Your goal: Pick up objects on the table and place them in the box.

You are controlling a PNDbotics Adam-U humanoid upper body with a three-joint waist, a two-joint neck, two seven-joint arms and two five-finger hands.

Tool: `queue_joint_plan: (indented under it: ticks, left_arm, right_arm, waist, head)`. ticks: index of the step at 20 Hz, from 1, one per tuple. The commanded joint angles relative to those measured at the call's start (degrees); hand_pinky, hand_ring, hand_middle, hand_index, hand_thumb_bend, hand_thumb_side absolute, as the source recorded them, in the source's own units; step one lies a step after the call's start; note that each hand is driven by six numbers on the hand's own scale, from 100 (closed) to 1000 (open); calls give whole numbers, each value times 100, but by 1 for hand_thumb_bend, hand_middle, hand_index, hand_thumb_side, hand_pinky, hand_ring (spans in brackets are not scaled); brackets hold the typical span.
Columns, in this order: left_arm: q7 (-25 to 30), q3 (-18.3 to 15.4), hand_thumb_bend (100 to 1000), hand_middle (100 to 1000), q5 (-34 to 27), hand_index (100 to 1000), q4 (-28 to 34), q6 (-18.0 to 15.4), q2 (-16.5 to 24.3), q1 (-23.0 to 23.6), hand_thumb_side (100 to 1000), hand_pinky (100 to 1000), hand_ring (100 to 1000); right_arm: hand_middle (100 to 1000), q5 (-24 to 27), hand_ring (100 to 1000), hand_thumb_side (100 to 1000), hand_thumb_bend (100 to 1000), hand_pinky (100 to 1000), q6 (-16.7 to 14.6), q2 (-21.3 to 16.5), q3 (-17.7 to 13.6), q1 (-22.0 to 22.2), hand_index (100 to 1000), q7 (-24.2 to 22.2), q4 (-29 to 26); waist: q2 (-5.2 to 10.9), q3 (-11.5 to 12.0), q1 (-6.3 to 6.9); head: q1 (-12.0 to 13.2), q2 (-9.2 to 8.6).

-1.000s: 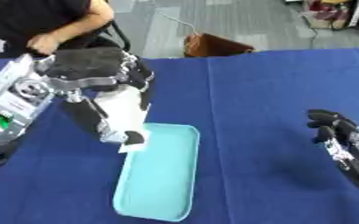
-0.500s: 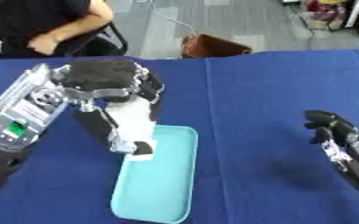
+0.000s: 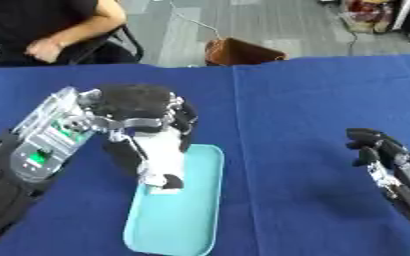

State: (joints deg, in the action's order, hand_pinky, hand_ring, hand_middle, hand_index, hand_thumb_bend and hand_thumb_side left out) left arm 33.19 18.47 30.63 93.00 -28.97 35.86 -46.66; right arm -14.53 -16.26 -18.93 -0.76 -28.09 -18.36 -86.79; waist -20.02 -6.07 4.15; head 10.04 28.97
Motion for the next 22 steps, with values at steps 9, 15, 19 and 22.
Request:
queue_joint_plan:
  ticks: [9,15,19,22]
  left_arm:
    - [11,56,100,228,251,286,-108,-215,-63,9,100,100,100]
    - [-5,34,311,727,39,748,-93,-319,-56,72,767,572,651]
    - [118,52,368,794,-130,803,-145,-355,-78,119,887,619,732]
    - [203,59,400,827,-246,828,-192,-370,-98,146,952,646,759]
  right_arm:
    - [872,29,803,920,100,644,8,-25,-21,-65,868,-65,-32]
    - [869,37,801,918,100,643,8,-18,-42,-57,867,-55,-38]
    - [869,41,801,918,100,643,10,-20,-47,-57,867,-45,-43]
    - [869,43,801,917,100,643,9,-15,-48,-58,867,-44,-47]
  waist:
    - [80,-13,-16]
    - [86,-2,-14]
    - [79,5,-18]
    - [73,6,-20]
  head:
    - [42,-93]
    - [17,-86]
    - [6,-82]
    - [-4,-90]
